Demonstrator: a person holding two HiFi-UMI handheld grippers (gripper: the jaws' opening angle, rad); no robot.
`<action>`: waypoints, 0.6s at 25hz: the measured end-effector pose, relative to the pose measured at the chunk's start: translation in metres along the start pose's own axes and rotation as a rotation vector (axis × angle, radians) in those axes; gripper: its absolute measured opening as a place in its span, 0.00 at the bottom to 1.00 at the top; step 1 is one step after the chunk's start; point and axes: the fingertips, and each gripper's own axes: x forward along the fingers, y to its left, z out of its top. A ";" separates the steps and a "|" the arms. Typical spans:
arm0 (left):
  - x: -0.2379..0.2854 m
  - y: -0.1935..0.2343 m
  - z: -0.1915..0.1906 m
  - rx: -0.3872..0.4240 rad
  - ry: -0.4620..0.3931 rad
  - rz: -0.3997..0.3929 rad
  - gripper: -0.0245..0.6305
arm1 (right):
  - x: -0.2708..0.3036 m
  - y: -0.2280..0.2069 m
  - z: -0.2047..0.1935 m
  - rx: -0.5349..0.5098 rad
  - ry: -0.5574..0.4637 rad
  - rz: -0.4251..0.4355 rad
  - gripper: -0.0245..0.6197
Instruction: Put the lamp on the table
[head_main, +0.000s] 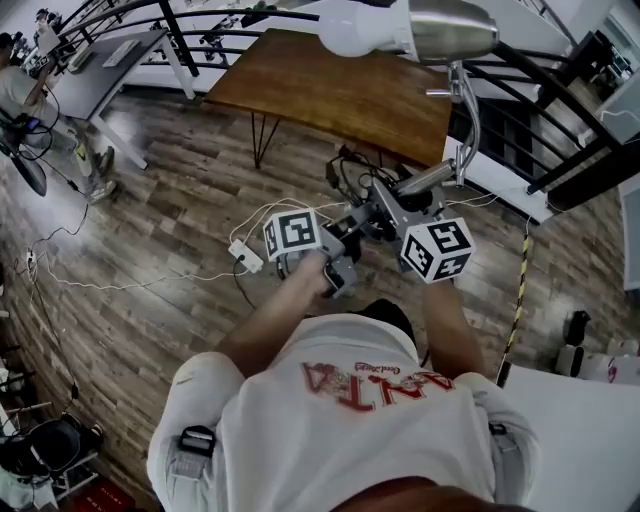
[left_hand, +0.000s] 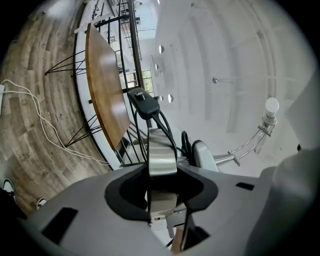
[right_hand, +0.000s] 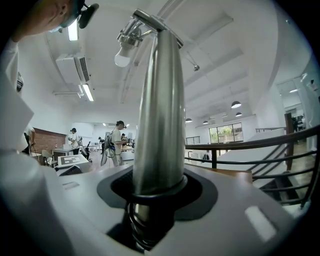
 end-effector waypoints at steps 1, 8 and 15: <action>-0.001 0.003 0.004 -0.004 0.006 0.003 0.26 | 0.004 0.000 -0.002 0.005 0.002 -0.006 0.34; 0.010 0.017 0.026 -0.027 0.032 0.019 0.26 | 0.030 -0.017 -0.008 0.030 0.019 -0.019 0.34; 0.038 0.025 0.064 -0.023 0.015 0.034 0.26 | 0.065 -0.050 -0.002 0.040 0.011 0.007 0.34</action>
